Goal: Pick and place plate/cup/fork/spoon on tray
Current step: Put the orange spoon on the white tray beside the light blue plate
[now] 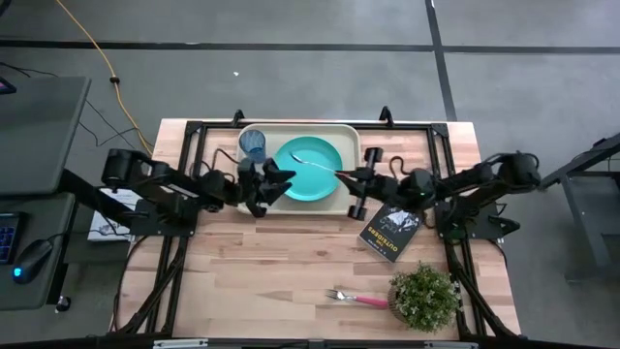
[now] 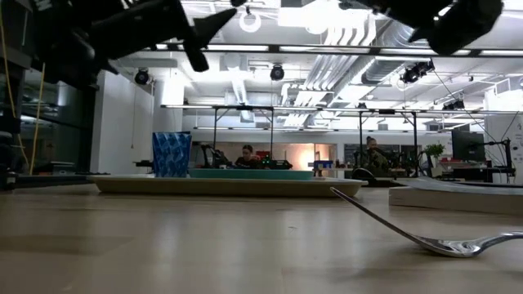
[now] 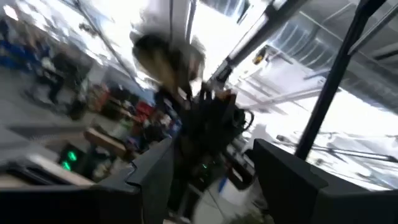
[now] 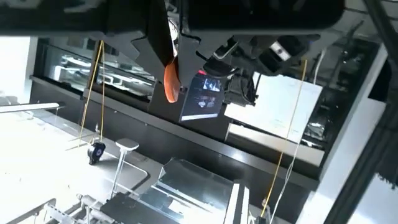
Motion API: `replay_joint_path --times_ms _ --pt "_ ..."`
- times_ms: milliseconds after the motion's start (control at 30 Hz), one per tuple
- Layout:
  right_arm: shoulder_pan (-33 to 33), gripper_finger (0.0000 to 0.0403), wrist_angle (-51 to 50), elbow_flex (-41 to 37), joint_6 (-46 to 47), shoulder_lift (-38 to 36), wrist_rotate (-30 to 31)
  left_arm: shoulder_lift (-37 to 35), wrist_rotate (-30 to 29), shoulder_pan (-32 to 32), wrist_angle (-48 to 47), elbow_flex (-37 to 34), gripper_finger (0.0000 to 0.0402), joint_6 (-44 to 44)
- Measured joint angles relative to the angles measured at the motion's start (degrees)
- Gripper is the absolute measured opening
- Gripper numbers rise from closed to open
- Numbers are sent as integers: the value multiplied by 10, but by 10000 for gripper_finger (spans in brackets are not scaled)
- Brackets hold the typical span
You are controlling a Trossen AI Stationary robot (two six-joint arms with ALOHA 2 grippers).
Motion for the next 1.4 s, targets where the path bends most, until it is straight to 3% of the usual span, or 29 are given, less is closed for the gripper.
replay_joint_path --times_ms 233,567,767,1233,1400 --pt "0 0 -4 68 -17 66 -1 -9 37 -15 0 20 202 -9" --pt "1 0 -36 127 -16 90 -37 -66 -106 -15 1 25 202 -4" --pt "1 0 -78 159 -25 111 -44 -65 -109 -5 1 46 202 -12" --pt "-1 0 -65 185 -67 119 -14 -65 -83 -25 1 57 201 -31" --pt "-10 0 -71 185 -81 119 1 -65 -82 -24 1 68 158 -29"
